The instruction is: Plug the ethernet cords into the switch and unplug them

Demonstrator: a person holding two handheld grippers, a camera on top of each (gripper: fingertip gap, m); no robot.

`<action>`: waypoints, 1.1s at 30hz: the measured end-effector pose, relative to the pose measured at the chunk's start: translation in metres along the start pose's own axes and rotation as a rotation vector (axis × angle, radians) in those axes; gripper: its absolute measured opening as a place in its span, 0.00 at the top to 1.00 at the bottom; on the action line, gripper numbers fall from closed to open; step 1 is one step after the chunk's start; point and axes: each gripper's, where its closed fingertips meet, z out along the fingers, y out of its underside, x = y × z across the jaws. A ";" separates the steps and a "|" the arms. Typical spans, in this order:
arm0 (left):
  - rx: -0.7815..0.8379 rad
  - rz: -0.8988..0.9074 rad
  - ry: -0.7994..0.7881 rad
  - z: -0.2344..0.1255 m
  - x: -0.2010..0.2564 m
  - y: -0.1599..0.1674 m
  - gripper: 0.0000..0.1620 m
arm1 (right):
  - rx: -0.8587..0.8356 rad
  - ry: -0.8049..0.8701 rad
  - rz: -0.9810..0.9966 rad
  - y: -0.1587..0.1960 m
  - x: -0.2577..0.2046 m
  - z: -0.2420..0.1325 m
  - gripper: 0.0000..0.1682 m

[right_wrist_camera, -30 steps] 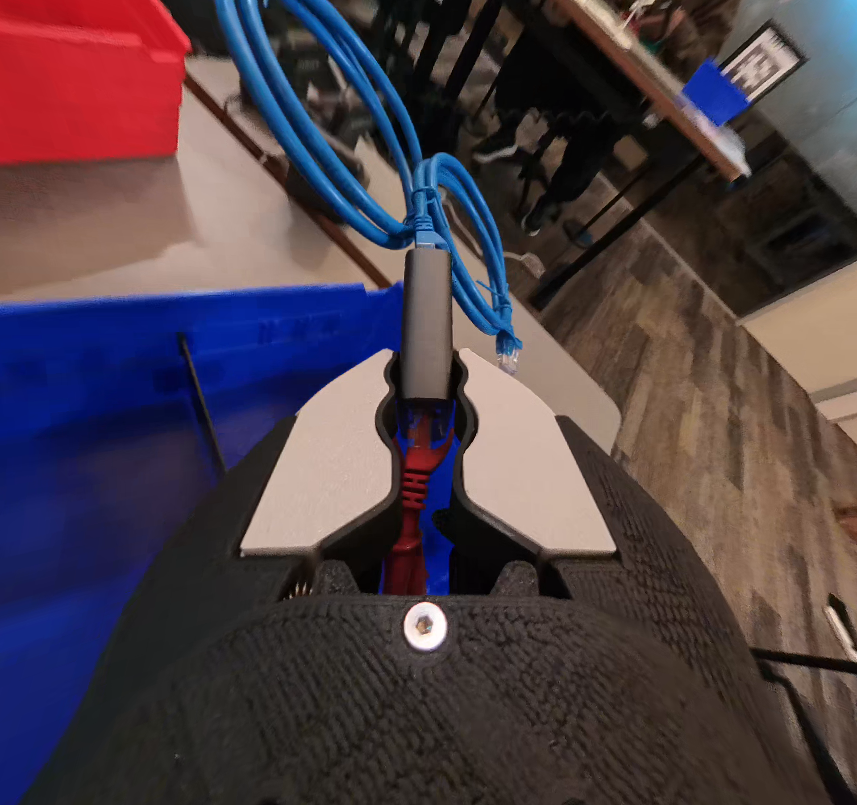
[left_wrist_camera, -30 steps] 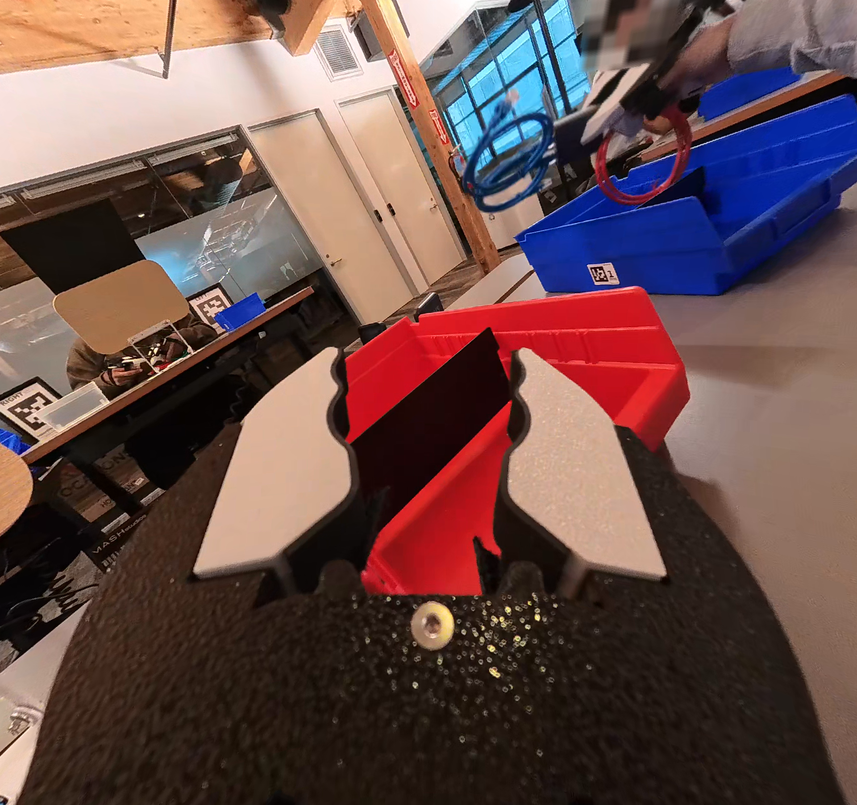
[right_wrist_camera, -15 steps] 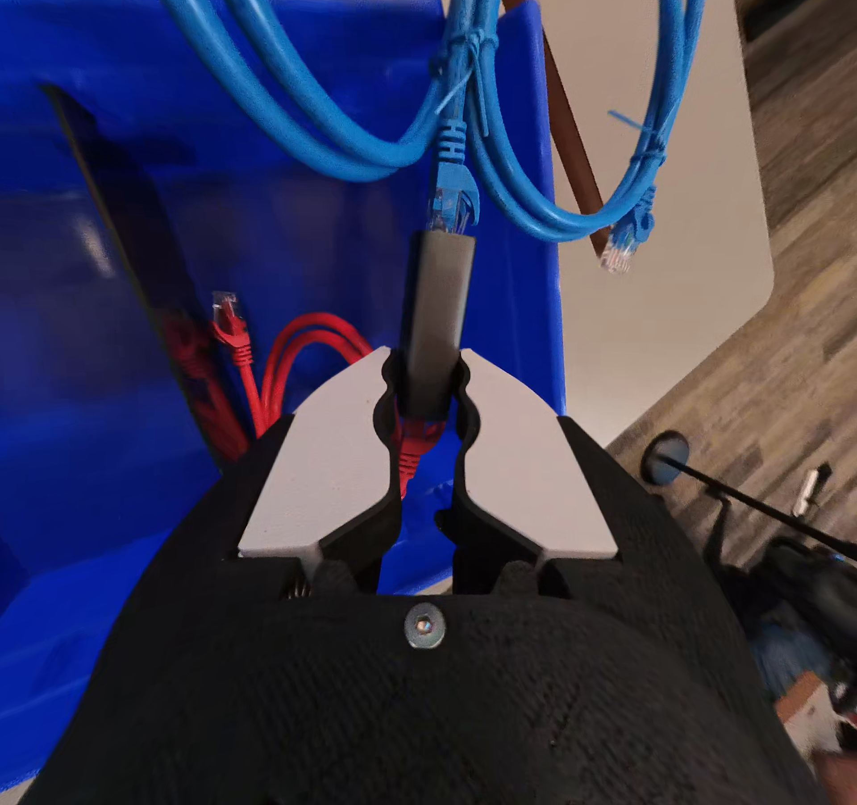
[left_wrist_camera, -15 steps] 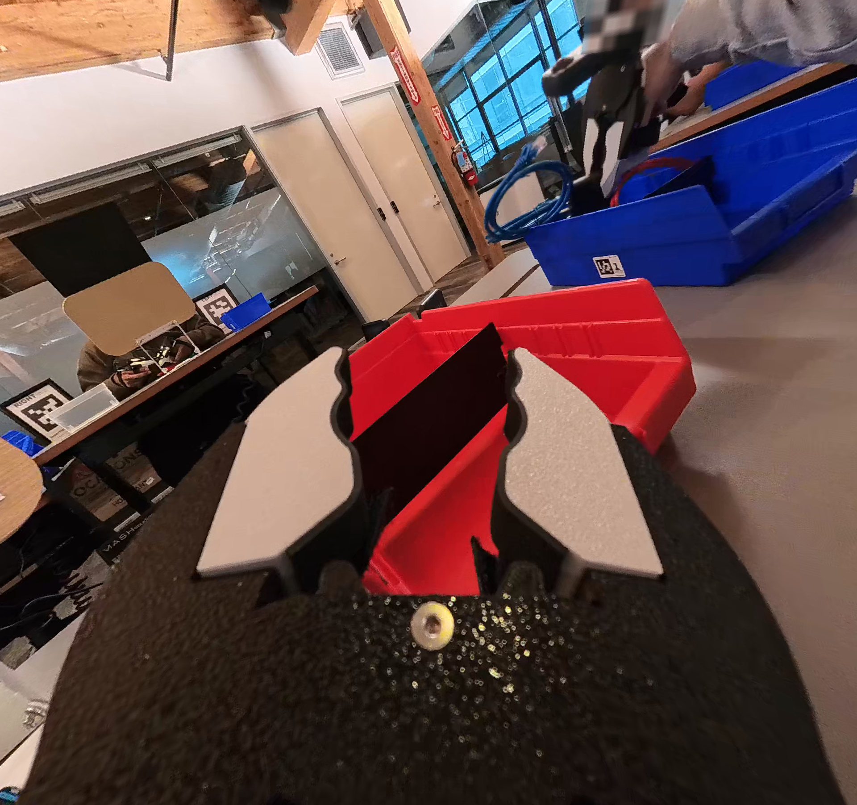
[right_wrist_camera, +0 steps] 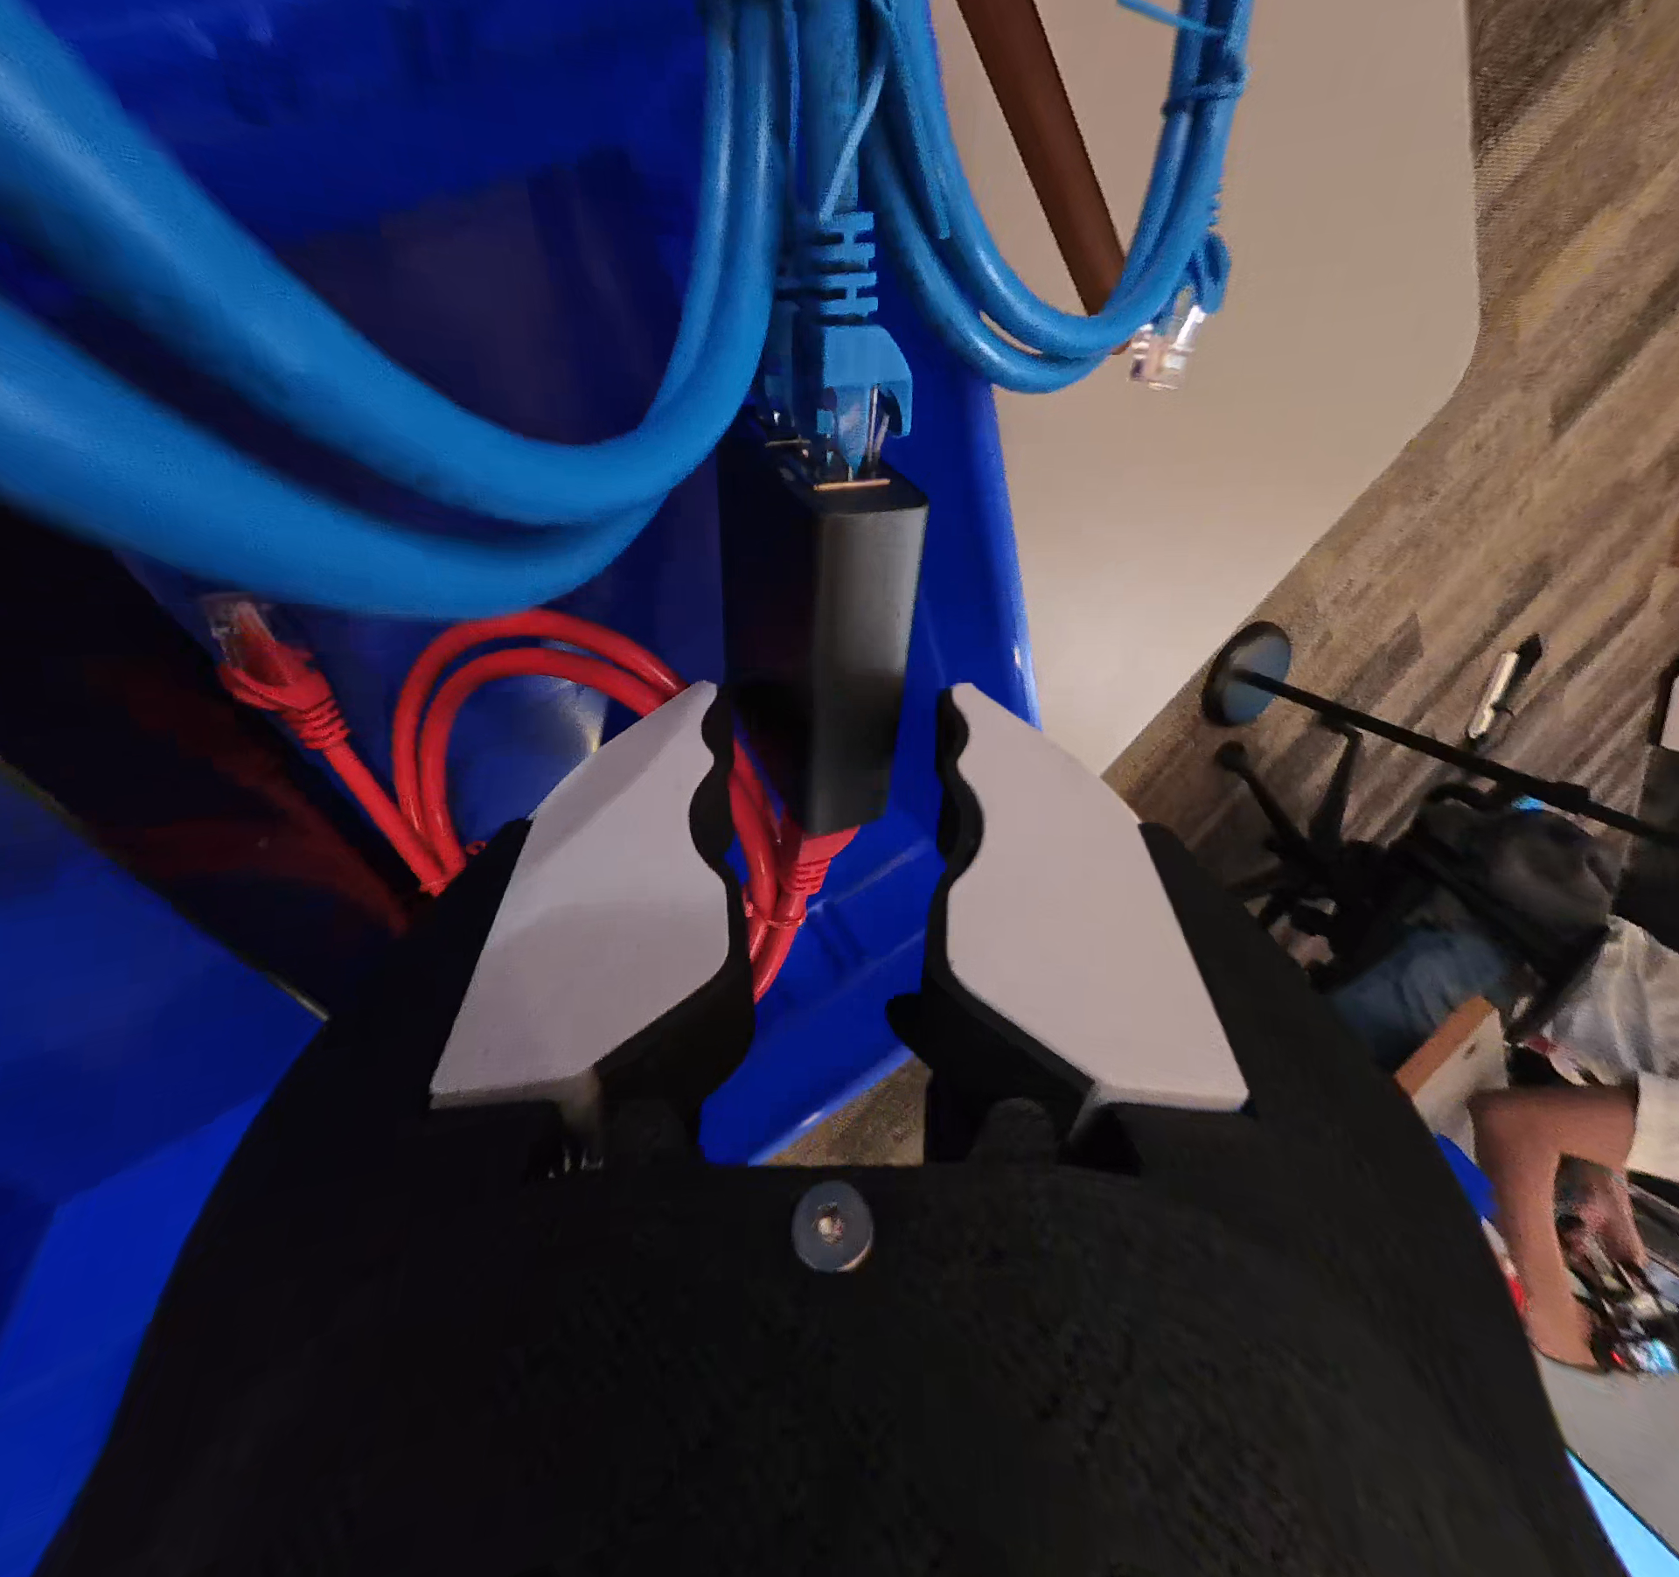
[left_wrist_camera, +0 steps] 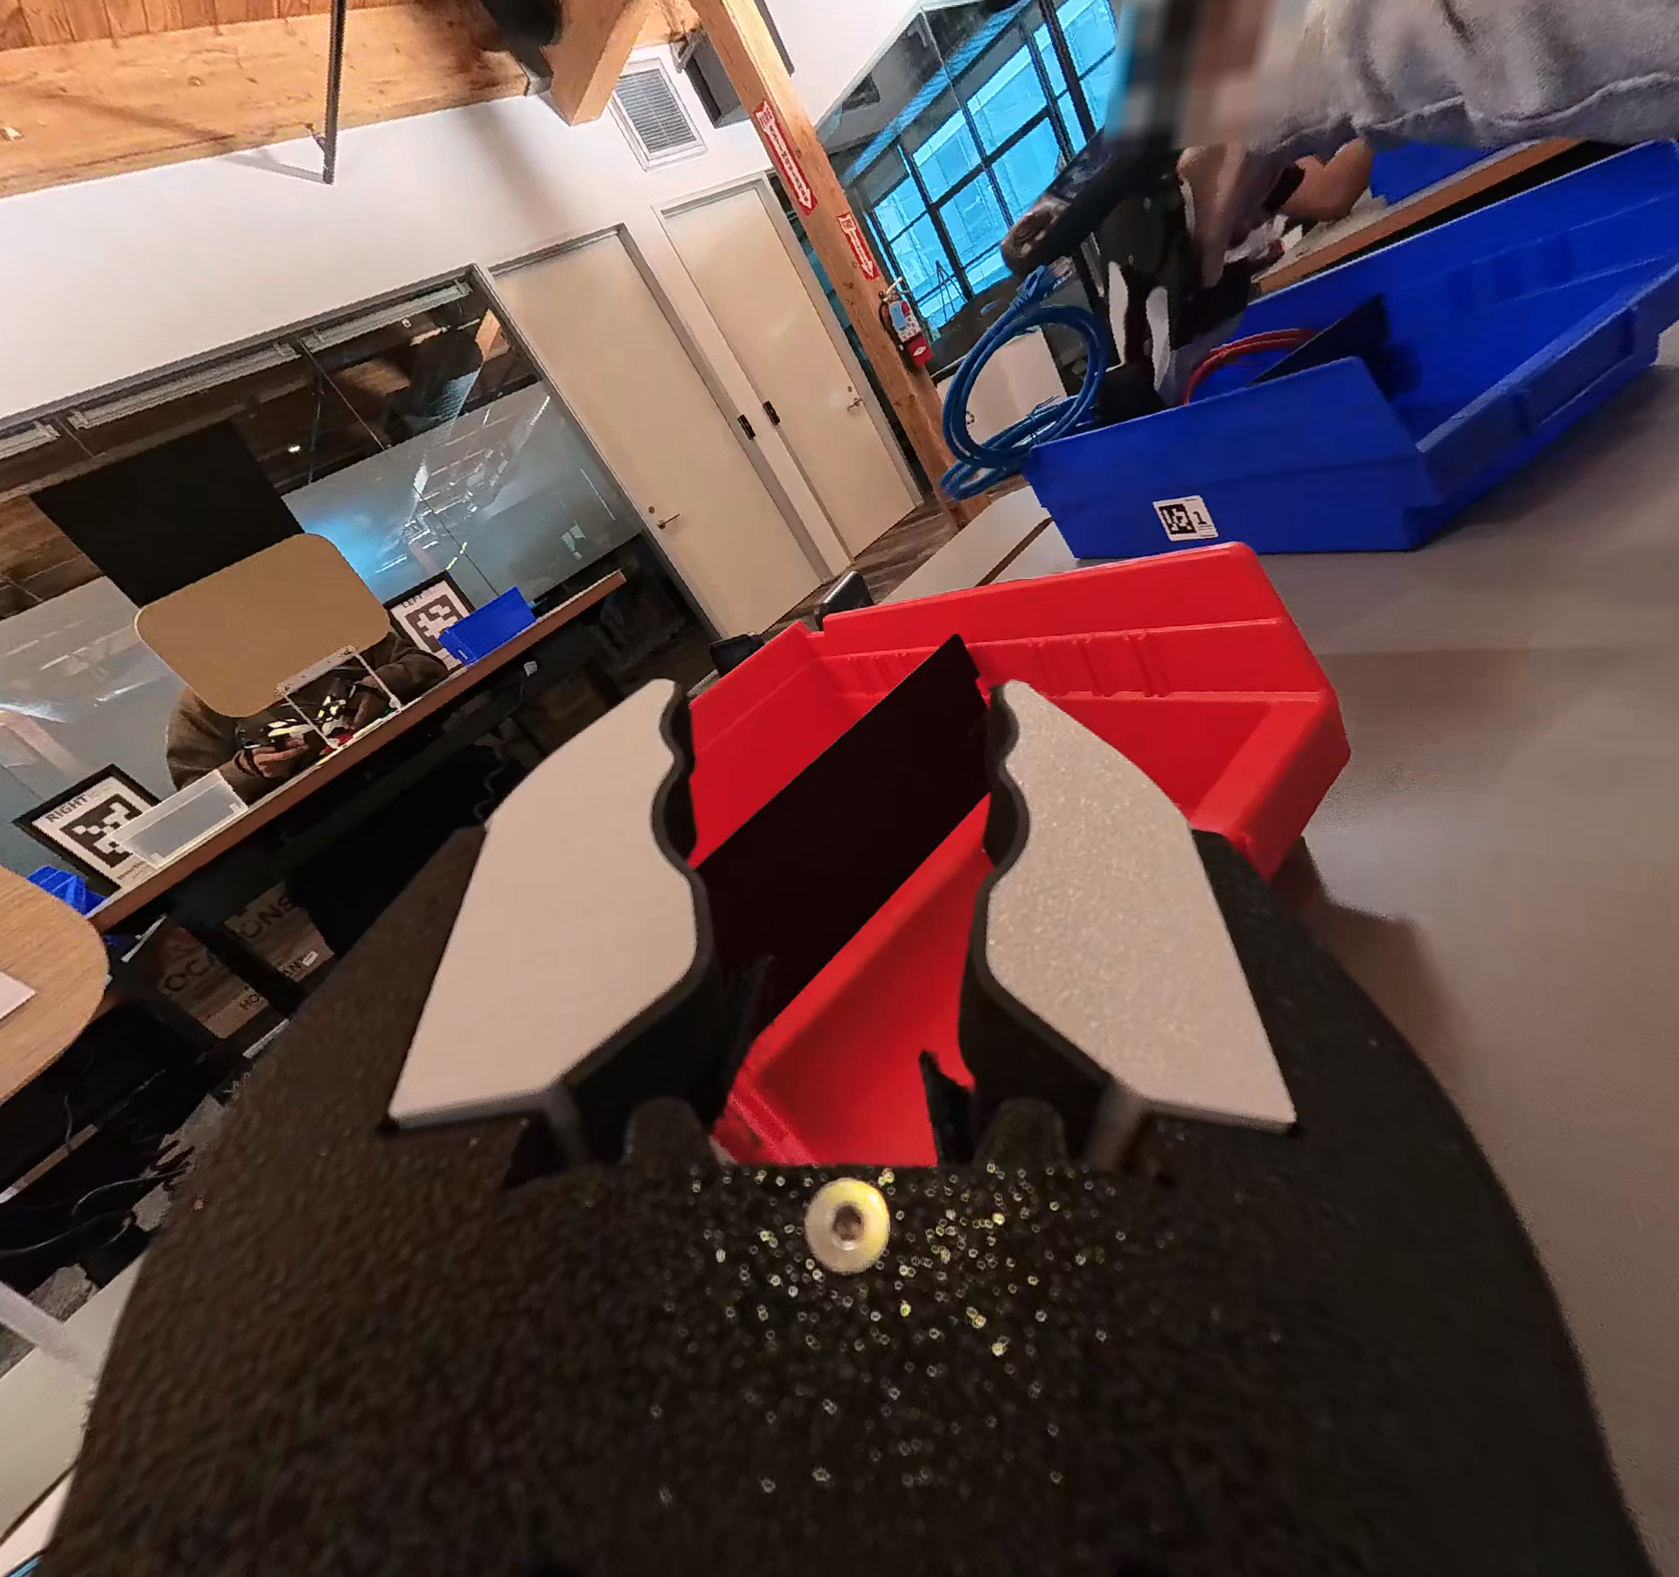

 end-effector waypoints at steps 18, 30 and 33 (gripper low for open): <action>0.009 -0.004 -0.008 -0.004 -0.005 -0.003 0.62 | 0.081 0.080 0.112 0.047 -0.004 -0.044 0.67; -0.152 -0.097 -0.008 -0.015 -0.024 0.006 0.52 | 0.731 0.331 -0.035 -0.072 -0.189 -0.194 0.72; -0.239 -0.236 -0.034 -0.021 -0.038 0.019 0.48 | 0.684 0.479 0.142 -0.043 -0.175 -0.193 0.72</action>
